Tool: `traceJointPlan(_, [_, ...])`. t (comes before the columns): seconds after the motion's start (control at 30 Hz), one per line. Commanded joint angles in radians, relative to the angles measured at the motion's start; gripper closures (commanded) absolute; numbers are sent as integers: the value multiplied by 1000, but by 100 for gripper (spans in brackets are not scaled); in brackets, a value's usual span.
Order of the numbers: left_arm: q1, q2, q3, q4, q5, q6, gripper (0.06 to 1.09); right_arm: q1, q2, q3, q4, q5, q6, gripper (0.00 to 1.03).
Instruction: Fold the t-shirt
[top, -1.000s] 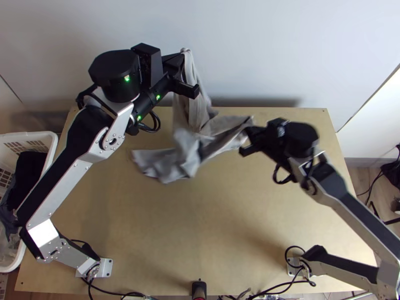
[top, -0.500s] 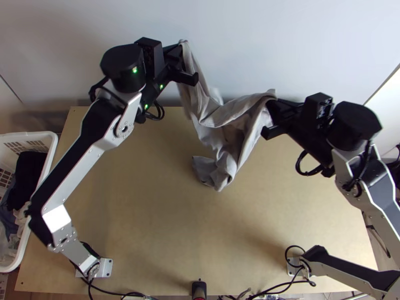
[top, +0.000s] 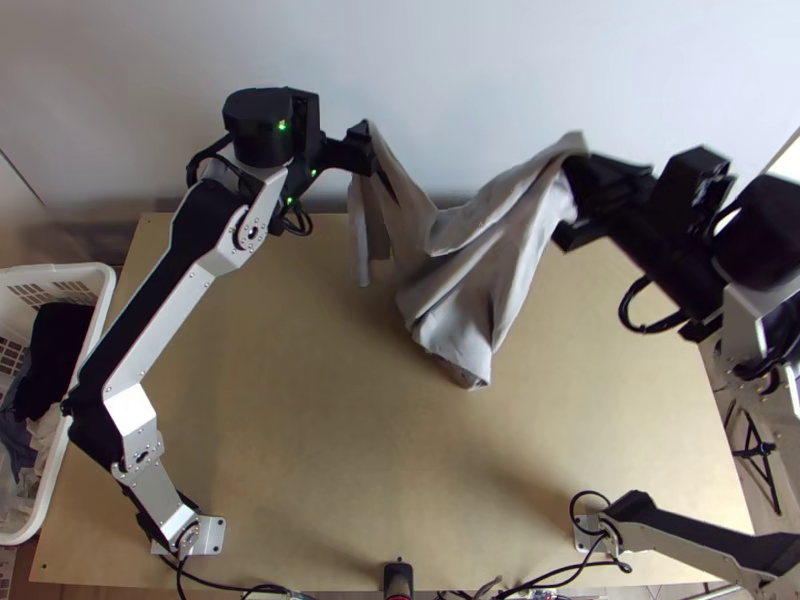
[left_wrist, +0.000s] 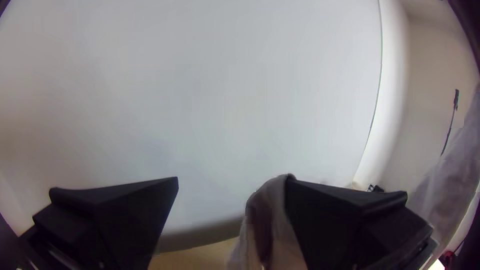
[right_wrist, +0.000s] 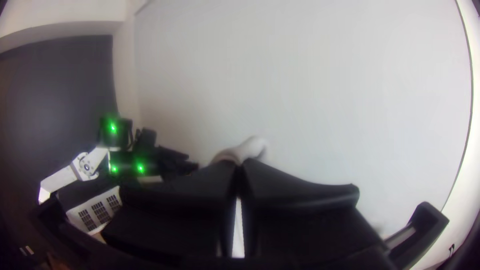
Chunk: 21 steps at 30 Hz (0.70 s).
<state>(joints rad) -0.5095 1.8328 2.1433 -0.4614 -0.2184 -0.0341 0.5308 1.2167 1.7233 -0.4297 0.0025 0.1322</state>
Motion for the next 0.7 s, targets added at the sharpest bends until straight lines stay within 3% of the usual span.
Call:
traceJointPlan(0.0, [3, 31, 0, -244, 96, 62, 10, -11, 99, 219, -38, 2, -26, 100])
traceJointPlan(0.23, [-61, 6, -20, -453, 136, 215, 10, -34, 118, 229, -47, 2, -34, 100])
traceJointPlan(0.47, [-49, -70, -59, -531, 197, 246, 10, -72, 121, 236, -35, 4, -31, 100])
traceJointPlan(0.67, [-158, -178, -92, -536, 218, 238, 10, -88, 144, 236, -12, 7, -36, 100])
